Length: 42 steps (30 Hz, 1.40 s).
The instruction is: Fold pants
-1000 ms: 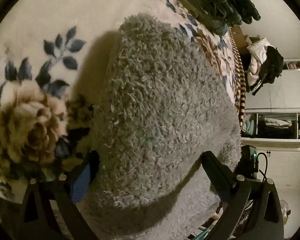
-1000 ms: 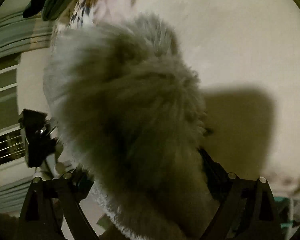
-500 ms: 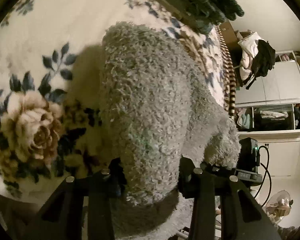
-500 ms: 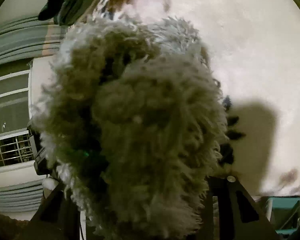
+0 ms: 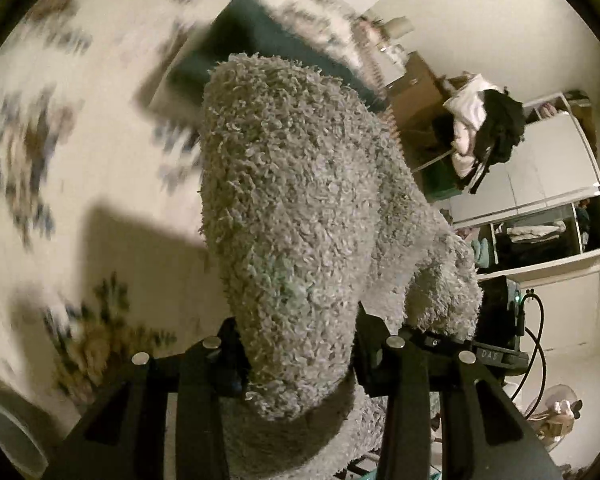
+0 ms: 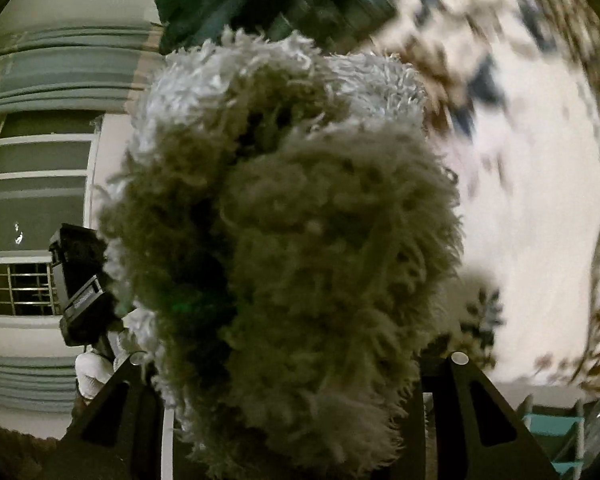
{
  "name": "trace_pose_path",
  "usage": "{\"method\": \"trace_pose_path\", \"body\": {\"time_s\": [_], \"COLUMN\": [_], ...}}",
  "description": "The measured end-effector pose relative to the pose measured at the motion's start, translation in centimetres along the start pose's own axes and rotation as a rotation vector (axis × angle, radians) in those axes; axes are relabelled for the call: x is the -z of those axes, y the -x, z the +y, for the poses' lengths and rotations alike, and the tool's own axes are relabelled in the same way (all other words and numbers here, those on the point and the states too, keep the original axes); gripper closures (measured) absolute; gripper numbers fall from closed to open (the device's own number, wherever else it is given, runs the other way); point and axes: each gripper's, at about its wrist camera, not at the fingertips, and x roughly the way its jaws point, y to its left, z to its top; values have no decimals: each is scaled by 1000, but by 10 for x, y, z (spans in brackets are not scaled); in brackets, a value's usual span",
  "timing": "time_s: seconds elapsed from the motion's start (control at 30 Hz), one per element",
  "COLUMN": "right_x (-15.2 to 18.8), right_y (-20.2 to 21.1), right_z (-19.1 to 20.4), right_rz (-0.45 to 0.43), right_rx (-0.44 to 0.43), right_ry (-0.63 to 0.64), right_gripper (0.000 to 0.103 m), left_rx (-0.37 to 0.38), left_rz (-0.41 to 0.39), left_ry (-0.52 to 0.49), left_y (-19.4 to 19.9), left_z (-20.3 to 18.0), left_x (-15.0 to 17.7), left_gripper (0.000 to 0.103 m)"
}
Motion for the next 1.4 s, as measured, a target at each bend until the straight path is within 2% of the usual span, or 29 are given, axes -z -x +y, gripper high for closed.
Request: {"method": "trace_pose_path", "body": {"time_s": [0.17,0.23,0.27,0.37,0.57,0.67,0.73,0.83,0.87,0.9,0.93,0.97,1.03,1.1,1.17,1.23,1.3,1.4], "right_x": [-86,-126,-152,-202,-310,-347,-366,-373,-372,-370,-369,-367,-373,-363,-344,-321,-295,-251], "right_y": [30,46,48,49,21,-4,-14,-18,-18,-15,-12,-6,-3,11,24,34,44,61], "right_z": [64,82,94,112,116,99,88,71,69,70,72,78,84,106,136,160,180,207], "right_rz": [-94,-129,-144,-165,-164,-140,-118,-102,-98,-98,-101,-107,-129,-170,-230,-290,-358,-456], "right_rx": [12,22,22,32,65,85,136,210,227,231,234,256,306,407,560,671,758,832], "right_ry": [25,31,28,36,-4,-52,-89,-110,-113,-110,-103,-79,-33,39,133,187,213,222], "right_gripper": [63,63,63,63,63,62,57,43,37,34,26,20,18,14,10,8,6,6], "left_rx": [25,38,41,41,9,-23,-70,-148,-164,-176,-185,-195,-231,-281,-325,-357,-403,-466], "left_rz": [-50,-62,-64,-59,-22,22,60,73,62,57,53,43,3,-43,-101,-139,-163,-208], "left_ry": [-68,-85,-87,-97,-84,-52,-30,-59,-78,-97,-105,-113,-152,-196,-229,-241,-255,-289], "left_y": [15,15,14,3,-43,-72,-88,-97,-95,-92,-89,-84,-70,-57,-40,-28,-15,8], "left_z": [-32,-37,-36,-31,3,25,37,40,37,33,30,26,14,1,-14,-24,-37,-59], "left_x": [-101,-147,-166,-236,-327,-352,-368,-372,-370,-367,-364,-361,-353,-346,-333,-321,-303,-273], "left_gripper": [67,66,66,65,63,58,58,56,42,33,20,16,15,12,12,12,12,12]}}
